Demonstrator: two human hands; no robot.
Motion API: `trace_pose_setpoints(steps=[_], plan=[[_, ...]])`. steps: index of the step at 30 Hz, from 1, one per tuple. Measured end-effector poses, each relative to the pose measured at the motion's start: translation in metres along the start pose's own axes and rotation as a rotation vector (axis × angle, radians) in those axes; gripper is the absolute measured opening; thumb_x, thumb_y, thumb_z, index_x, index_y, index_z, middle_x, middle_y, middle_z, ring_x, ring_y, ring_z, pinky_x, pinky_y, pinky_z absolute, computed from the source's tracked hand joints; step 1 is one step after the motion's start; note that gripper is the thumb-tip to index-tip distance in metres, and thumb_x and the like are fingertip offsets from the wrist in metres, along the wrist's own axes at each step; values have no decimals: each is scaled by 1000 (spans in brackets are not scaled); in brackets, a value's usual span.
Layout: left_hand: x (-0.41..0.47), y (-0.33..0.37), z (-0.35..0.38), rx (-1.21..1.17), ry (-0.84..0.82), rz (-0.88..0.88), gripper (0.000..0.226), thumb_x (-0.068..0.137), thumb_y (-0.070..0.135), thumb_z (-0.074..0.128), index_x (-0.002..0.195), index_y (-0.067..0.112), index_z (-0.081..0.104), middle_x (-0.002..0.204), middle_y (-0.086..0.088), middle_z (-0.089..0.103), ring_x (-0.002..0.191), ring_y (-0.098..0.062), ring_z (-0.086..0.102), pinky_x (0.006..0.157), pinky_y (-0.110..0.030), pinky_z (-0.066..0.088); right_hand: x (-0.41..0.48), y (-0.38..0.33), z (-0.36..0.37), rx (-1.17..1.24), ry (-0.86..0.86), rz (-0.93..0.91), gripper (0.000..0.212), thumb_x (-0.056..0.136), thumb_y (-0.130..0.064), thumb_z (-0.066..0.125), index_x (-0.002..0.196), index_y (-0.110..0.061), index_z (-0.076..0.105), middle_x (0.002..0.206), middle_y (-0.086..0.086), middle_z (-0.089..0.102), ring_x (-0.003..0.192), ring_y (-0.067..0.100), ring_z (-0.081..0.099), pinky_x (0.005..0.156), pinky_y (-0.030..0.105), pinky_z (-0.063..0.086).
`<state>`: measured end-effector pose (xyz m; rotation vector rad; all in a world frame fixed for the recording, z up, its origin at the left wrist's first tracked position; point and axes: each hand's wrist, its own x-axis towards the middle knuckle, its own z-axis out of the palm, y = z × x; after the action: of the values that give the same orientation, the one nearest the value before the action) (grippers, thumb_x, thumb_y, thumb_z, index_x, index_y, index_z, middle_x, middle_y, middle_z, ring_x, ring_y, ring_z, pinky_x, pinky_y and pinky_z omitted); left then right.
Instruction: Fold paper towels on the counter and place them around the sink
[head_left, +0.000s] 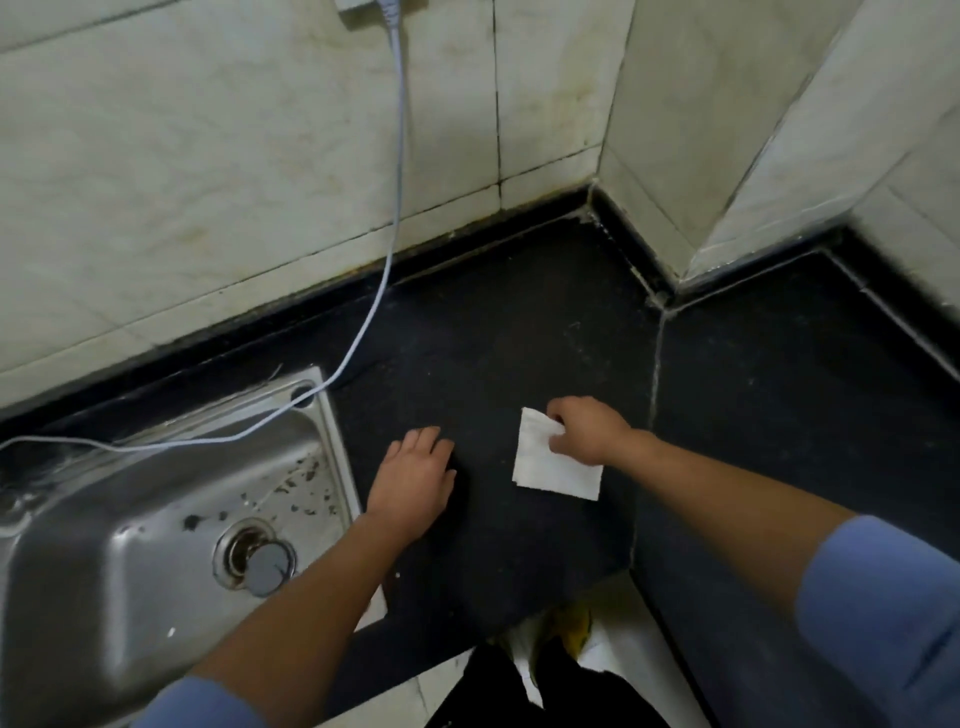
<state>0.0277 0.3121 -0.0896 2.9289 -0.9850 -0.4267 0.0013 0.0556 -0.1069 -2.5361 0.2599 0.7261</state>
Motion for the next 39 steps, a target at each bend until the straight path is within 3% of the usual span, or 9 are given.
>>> trace_pose_setpoints(steps=[7, 13, 19, 23, 29, 39], plan=[[25, 15, -42, 53, 51, 228, 29, 94, 30, 48, 120, 18, 55, 115, -1, 57, 106, -19, 54, 87, -34, 46, -88, 10, -20, -83, 315, 28, 21, 86, -35, 57, 104, -24, 62, 107, 1, 63, 98, 25, 60, 76, 35, 46], [31, 68, -63, 97, 59, 552, 26, 95, 28, 46, 115, 17, 56, 109, -2, 59, 97, -21, 59, 78, -37, 51, -197, 30, -1, -112, 522, 265, 24, 93, -38, 52, 110, -22, 58, 113, 0, 58, 101, 24, 59, 76, 34, 45], [-14, 165, -67, 92, 67, 870, 23, 93, 28, 46, 110, 17, 58, 105, -3, 60, 96, -23, 60, 77, -38, 50, -332, 48, 46, -96, 680, 545, 20, 95, -35, 50, 106, -20, 57, 109, 0, 60, 98, 25, 60, 73, 36, 46], [-63, 240, -65, 149, 84, 1049, 25, 94, 29, 47, 113, 17, 57, 107, -3, 60, 97, -25, 61, 78, -39, 51, -427, 57, 94, -48, 760, 733, 19, 95, -36, 47, 103, -22, 56, 105, -4, 60, 95, 22, 59, 67, 33, 39], [-167, 362, -37, 202, 84, 1331, 25, 94, 30, 45, 113, 18, 57, 108, -2, 61, 97, -25, 61, 76, -39, 51, -588, 67, 191, 17, 840, 1017, 19, 95, -37, 47, 101, -22, 56, 105, -3, 61, 97, 23, 59, 71, 34, 43], [-438, 537, 55, 115, -39, 1626, 24, 94, 31, 46, 113, 19, 56, 110, -1, 62, 99, -25, 61, 78, -37, 50, -858, 51, 368, 94, 849, 1380, 17, 94, -37, 48, 100, -23, 55, 106, -3, 61, 102, 23, 59, 73, 34, 43]])
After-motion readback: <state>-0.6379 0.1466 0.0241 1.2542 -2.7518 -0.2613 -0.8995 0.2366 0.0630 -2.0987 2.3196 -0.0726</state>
